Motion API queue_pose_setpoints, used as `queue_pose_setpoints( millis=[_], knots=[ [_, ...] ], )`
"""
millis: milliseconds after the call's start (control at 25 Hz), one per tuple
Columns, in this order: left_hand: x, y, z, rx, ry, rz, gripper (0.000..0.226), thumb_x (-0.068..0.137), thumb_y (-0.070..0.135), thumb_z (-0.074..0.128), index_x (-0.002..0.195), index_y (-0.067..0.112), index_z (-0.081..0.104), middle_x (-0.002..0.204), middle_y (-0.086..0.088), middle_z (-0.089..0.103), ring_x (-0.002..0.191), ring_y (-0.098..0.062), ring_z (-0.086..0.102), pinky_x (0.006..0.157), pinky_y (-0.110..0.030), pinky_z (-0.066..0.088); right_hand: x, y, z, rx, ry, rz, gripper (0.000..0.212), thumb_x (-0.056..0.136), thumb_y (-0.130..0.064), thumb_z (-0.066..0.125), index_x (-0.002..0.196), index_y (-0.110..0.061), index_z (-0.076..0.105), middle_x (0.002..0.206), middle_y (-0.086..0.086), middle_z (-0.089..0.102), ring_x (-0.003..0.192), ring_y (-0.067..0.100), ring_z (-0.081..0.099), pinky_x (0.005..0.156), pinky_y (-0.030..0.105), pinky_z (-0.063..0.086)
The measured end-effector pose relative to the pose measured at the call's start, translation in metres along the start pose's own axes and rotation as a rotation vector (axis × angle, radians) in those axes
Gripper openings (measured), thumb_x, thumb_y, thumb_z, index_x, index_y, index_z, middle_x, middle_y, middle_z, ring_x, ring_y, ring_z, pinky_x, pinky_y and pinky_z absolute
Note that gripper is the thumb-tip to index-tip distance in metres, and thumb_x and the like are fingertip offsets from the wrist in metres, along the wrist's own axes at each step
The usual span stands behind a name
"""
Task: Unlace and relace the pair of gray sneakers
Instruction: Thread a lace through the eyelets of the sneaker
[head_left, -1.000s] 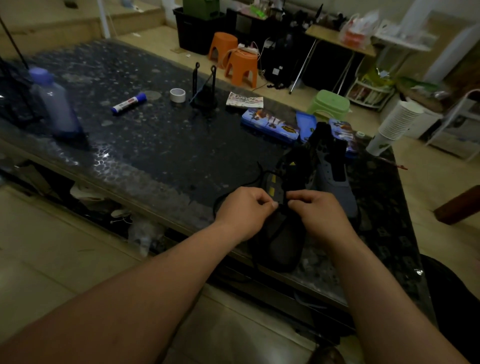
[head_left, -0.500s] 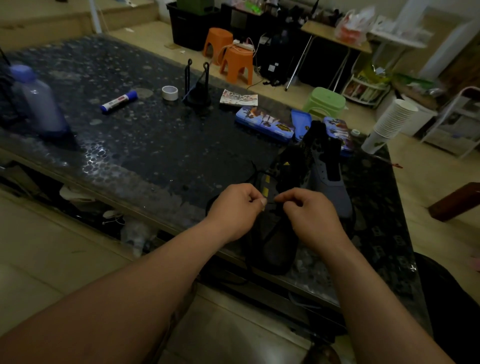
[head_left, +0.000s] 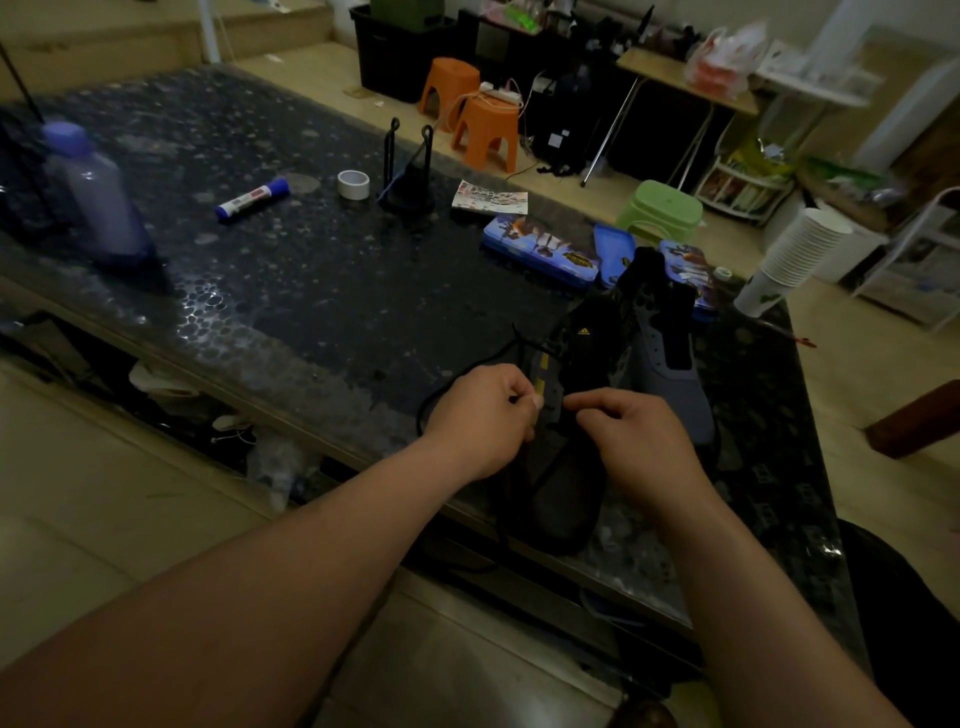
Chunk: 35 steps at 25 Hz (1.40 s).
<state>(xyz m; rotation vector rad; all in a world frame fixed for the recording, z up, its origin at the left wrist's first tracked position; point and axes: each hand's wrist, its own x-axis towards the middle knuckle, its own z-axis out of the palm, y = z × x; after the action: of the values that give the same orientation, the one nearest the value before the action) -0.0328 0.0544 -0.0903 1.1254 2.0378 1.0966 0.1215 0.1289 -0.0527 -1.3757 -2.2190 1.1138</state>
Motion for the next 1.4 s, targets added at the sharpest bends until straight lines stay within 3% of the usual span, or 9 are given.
queue_pose_setpoints(
  millis=[200,440,560,760,960,1040,1120,1280,1400],
  knots=[
    [-0.004,0.005,0.004,0.381,0.14,0.15,0.016,0.102,0.041,0.055,0.092,0.03,0.062,0.085,0.01,0.069,0.079,-0.015,0.063,0.066,-0.036,0.053,-0.001,-0.002,0.003,0.104,0.003,0.021,0.026,0.1,-0.015,0.06,0.108,-0.03,0.079,0.097,0.014,0.077,0.103,0.043,0.067,0.086,0.061,0.057],
    [0.006,-0.009,0.01,-0.186,-0.045,-0.042,0.015,0.099,0.03,0.067,0.086,0.024,0.07,0.07,0.005,0.072,0.054,0.0,0.056,0.066,-0.032,0.051,0.012,0.005,0.008,-0.104,-0.019,-0.059,0.023,0.1,-0.021,0.065,0.121,-0.023,0.075,0.098,-0.013,0.071,0.099,0.011,0.069,0.077,0.023,0.054],
    [0.007,-0.011,0.011,-0.157,-0.065,0.001,0.011,0.094,0.034,0.071,0.093,0.024,0.065,0.086,0.003,0.071,0.076,-0.01,0.064,0.081,-0.043,0.057,0.017,0.009,0.013,-0.18,0.033,-0.11,0.009,0.099,-0.026,0.066,0.1,-0.029,0.074,0.089,-0.014,0.07,0.087,0.007,0.066,0.073,0.029,0.051],
    [0.0,-0.011,0.017,0.141,-0.145,0.013,0.067,0.063,0.069,0.059,0.119,0.035,0.046,0.124,0.008,0.056,0.112,-0.015,0.061,0.099,-0.047,0.051,0.018,0.012,0.011,-0.281,0.101,-0.157,0.014,0.104,-0.022,0.058,0.091,-0.023,0.065,0.098,0.001,0.061,0.09,0.02,0.062,0.077,0.042,0.056],
    [0.001,-0.017,0.017,0.173,-0.099,0.024,0.053,0.08,0.057,0.074,0.117,0.029,0.05,0.113,0.004,0.056,0.101,-0.019,0.061,0.091,-0.04,0.052,0.005,0.006,-0.056,1.063,0.193,0.129,0.027,0.107,-0.01,0.039,0.087,-0.01,0.057,0.092,0.009,0.07,0.095,0.026,0.074,0.085,0.042,0.062],
    [0.0,-0.019,0.018,0.164,-0.109,0.021,0.051,0.083,0.054,0.076,0.117,0.025,0.052,0.114,0.003,0.057,0.099,-0.018,0.06,0.087,-0.037,0.051,-0.002,0.01,-0.089,1.546,0.195,0.112,0.023,0.101,-0.012,0.04,0.081,-0.015,0.05,0.07,0.001,0.056,0.065,0.016,0.062,0.061,0.03,0.059],
    [0.0,-0.02,0.016,0.183,-0.098,0.02,0.048,0.083,0.057,0.076,0.109,0.024,0.052,0.109,0.003,0.06,0.095,-0.017,0.061,0.082,-0.038,0.052,-0.004,0.013,-0.095,1.265,0.221,0.156,0.024,0.104,-0.022,0.046,0.081,-0.017,0.049,0.064,-0.004,0.043,0.052,0.01,0.04,0.045,0.023,0.038],
    [0.001,-0.016,0.015,0.192,-0.092,0.036,0.039,0.084,0.051,0.077,0.091,0.022,0.052,0.086,0.002,0.063,0.08,-0.019,0.062,0.078,-0.043,0.053,-0.006,0.022,-0.043,-0.424,-0.042,0.017,0.051,0.098,-0.057,0.06,0.083,-0.009,0.068,0.07,0.01,0.062,0.068,0.022,0.062,0.063,0.037,0.046],
    [0.002,-0.014,0.015,0.183,-0.094,0.062,0.036,0.085,0.047,0.078,0.086,0.021,0.054,0.08,-0.001,0.063,0.077,-0.023,0.062,0.078,-0.047,0.054,-0.006,0.022,-0.034,-0.299,-0.141,-0.01,0.041,0.099,-0.045,0.065,0.075,-0.012,0.066,0.063,0.001,0.058,0.061,0.015,0.056,0.058,0.03,0.039]
  ],
)
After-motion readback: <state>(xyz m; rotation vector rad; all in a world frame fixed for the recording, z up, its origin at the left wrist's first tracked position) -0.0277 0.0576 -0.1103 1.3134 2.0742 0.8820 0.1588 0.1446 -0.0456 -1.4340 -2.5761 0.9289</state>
